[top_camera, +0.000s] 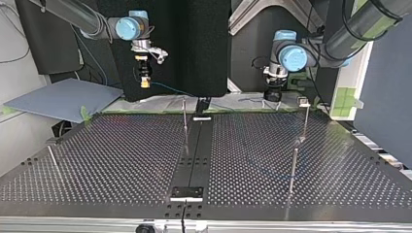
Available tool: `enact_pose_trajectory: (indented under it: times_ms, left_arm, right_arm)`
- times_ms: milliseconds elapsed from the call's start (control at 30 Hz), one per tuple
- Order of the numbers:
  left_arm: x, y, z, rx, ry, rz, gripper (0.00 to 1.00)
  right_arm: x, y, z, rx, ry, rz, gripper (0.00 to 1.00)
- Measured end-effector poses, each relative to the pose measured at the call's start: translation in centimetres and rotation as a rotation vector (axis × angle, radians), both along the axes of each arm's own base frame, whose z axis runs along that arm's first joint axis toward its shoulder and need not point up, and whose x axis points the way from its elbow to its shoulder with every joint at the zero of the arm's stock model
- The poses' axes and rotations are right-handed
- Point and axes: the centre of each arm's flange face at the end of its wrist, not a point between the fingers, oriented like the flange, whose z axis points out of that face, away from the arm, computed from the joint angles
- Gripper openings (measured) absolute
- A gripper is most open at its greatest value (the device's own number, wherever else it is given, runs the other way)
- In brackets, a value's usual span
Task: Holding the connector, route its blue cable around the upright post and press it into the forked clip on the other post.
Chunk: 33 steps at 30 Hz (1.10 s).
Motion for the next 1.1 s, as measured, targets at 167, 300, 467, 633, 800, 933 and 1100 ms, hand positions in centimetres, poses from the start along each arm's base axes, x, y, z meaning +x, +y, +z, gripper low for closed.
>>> enact_pose_trajectory:
  times_ms: [167, 300, 467, 633, 800, 933, 1100]
  left_arm:
    - [-0.5, -0.4, 0.9, -0.021, -0.027, -0.020, 1.00]
    - [-1.2, -0.7, 2.0, -0.044, -0.049, -0.027, 1.00]
    - [-1.7, -1.4, 3.7, -0.057, -0.084, -0.047, 1.00]
    - [-2.2, -1.5, 5.1, -0.046, -0.109, -0.045, 1.00]
    - [-2.7, -1.2, 6.5, -0.007, -0.116, -0.025, 1.00]
    - [-3.1, -0.9, 7.7, 0.031, -0.119, 0.004, 1.00]
    - [-3.6, -0.6, 9.2, 0.076, -0.122, 0.022, 1.00]
  right_arm:
    - [0.0, 0.0, 0.0, 0.000, 0.000, 0.000, 0.00]
    - [0.0, 0.0, 0.0, 0.000, 0.000, 0.000, 0.00]
    - [0.0, 0.0, 0.0, 0.000, 0.000, 0.000, 0.00]
    - [0.0, 0.0, 0.0, -0.001, -0.001, 0.000, 0.00]
    - [0.0, 0.0, 0.0, -0.001, -0.002, 0.000, 0.00]
    - [0.0, 0.0, 0.0, -0.001, -0.002, 0.000, 0.00]
    - [0.0, 0.0, 0.0, -0.001, -0.002, 0.001, 0.00]
